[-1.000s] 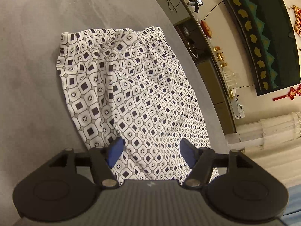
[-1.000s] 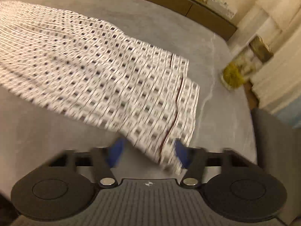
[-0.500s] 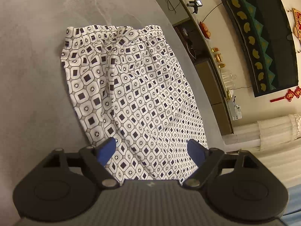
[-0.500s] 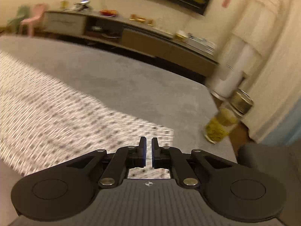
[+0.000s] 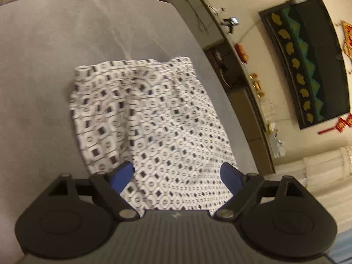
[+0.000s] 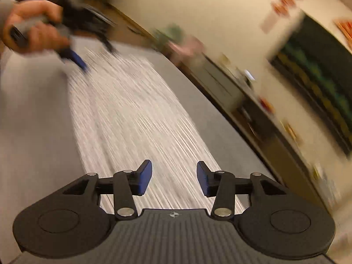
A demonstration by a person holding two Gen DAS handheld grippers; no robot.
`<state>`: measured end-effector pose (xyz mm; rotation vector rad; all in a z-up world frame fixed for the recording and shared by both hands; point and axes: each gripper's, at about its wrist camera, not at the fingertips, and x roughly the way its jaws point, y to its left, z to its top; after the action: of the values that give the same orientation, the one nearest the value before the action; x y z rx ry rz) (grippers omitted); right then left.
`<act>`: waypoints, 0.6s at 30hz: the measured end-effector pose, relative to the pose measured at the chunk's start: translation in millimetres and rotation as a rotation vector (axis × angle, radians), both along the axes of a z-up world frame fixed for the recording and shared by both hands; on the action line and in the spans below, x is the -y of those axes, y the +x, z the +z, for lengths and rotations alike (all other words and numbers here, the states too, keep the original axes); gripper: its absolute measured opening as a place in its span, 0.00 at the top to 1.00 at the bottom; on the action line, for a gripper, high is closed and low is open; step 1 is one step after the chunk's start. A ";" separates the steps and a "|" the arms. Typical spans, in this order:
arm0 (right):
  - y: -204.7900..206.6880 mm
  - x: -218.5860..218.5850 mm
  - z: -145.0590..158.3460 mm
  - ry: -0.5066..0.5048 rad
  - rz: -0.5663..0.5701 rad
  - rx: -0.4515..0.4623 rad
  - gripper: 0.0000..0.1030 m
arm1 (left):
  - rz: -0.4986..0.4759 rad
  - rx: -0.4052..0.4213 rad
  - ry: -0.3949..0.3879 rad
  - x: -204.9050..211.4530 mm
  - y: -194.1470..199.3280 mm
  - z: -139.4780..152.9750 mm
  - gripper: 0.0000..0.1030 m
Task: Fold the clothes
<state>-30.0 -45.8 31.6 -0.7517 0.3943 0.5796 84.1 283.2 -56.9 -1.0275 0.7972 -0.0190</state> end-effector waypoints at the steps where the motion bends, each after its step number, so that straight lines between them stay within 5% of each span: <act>1: 6.1 -27.4 -4.4 -0.013 0.037 0.008 0.51 | -0.014 0.004 -0.001 0.8 2.6 0.5 0.15; 4: 26.3 -100.1 -18.5 -0.064 0.129 0.012 0.48 | -0.038 0.012 -0.011 1.6 4.6 0.9 0.15; 9: 58.0 -160.3 -42.5 -0.182 0.170 -0.042 0.51 | -0.039 0.031 -0.064 -4.9 3.1 0.1 0.15; 11: 69.6 -167.7 -45.0 -0.193 0.153 -0.060 0.62 | -0.036 0.031 -0.075 -7.1 4.4 -0.3 0.15; 13: 79.7 -169.8 -40.3 -0.170 0.123 -0.069 0.91 | -0.035 0.032 -0.090 -9.4 4.2 -1.1 0.15; 18: 96.5 -164.6 -12.9 -0.050 0.045 -0.057 0.99 | -0.066 0.034 -0.100 -3.3 6.6 -1.2 0.13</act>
<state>66.5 118.7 18.7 -0.7948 0.4473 0.6362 90.6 286.5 -58.2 -1.0925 0.8057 -0.1336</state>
